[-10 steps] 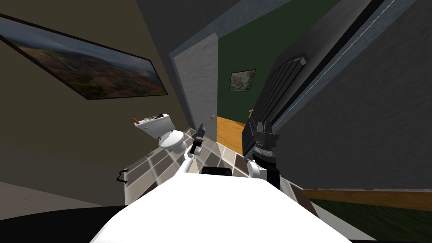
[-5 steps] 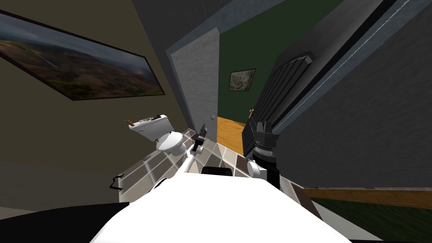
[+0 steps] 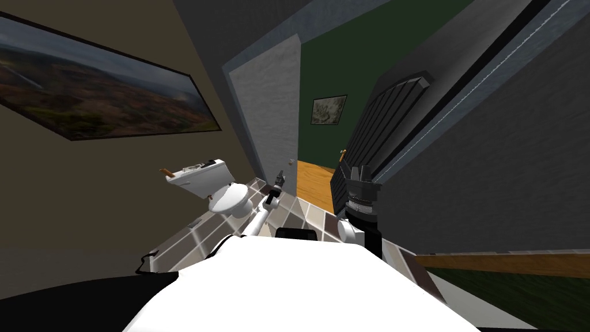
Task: Push the door open
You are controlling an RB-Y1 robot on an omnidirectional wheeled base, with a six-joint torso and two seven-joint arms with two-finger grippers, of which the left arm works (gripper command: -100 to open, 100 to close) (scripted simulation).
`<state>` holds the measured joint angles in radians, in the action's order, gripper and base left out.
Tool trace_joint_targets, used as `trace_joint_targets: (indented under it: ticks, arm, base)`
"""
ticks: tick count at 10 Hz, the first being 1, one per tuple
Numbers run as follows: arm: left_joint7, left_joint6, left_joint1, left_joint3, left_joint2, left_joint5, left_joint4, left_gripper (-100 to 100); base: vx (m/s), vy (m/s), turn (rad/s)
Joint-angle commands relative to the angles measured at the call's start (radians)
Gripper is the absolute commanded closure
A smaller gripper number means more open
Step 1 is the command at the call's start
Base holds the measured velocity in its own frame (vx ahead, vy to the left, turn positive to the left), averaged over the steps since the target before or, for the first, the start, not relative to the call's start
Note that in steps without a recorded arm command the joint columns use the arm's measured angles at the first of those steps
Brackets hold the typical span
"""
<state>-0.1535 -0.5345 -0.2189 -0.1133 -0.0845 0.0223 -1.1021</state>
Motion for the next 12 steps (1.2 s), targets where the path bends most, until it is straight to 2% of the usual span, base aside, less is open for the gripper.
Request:
trace_joint_targets:
  ticks: [1,7,12]
  arm:
    - [0.000,0.002,-0.026,-0.007,0.000,-0.003,0.047,-100]
    - [0.002,0.017,-0.123,-0.027,0.010,-0.014,0.206,-100]
    - [0.003,0.027,-0.192,-0.041,0.020,-0.022,0.317,-100]
  base:
    - [0.067,0.087,-0.066]
    - [0.073,0.089,-0.060]
    - [0.065,0.077,-0.053]
